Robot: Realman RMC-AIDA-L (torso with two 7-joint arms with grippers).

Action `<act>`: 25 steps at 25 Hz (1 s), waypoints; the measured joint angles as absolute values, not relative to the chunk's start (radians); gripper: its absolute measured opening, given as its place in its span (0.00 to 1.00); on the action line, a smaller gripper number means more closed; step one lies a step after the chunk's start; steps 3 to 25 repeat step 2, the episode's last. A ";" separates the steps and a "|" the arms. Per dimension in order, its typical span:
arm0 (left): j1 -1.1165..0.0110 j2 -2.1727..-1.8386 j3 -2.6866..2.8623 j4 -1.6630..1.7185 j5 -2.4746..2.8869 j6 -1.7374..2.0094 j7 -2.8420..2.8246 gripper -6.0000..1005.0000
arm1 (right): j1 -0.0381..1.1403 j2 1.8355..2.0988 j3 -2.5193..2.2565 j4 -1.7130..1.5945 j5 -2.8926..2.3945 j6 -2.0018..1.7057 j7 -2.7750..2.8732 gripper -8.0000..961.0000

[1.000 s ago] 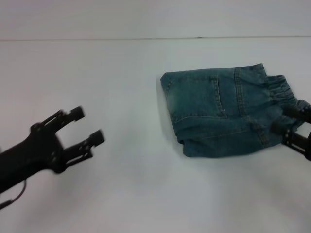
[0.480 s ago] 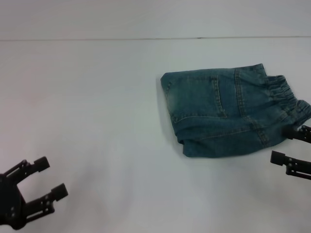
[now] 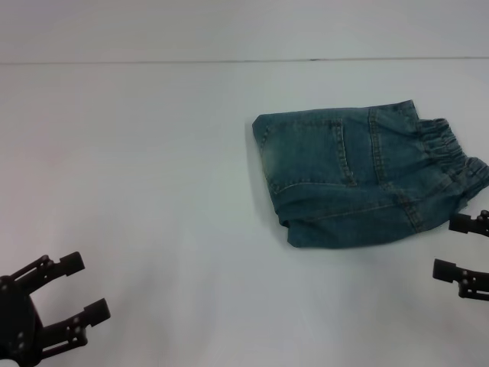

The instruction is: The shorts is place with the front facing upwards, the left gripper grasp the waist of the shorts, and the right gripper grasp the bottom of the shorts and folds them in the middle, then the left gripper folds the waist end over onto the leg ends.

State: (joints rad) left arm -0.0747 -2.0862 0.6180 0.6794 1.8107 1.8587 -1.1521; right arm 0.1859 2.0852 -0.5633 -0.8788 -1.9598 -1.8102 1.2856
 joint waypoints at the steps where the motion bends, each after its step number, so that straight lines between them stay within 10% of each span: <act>1: -0.075 -2.085 0.618 0.681 1.811 1.860 -1.153 0.87 | 0.186 2.085 -0.552 -0.885 -1.969 -1.819 1.286 0.95; 25: -0.077 -2.084 0.618 0.682 1.814 1.862 -1.154 0.87 | 0.186 2.085 -0.544 -0.888 -1.978 -1.826 1.286 0.94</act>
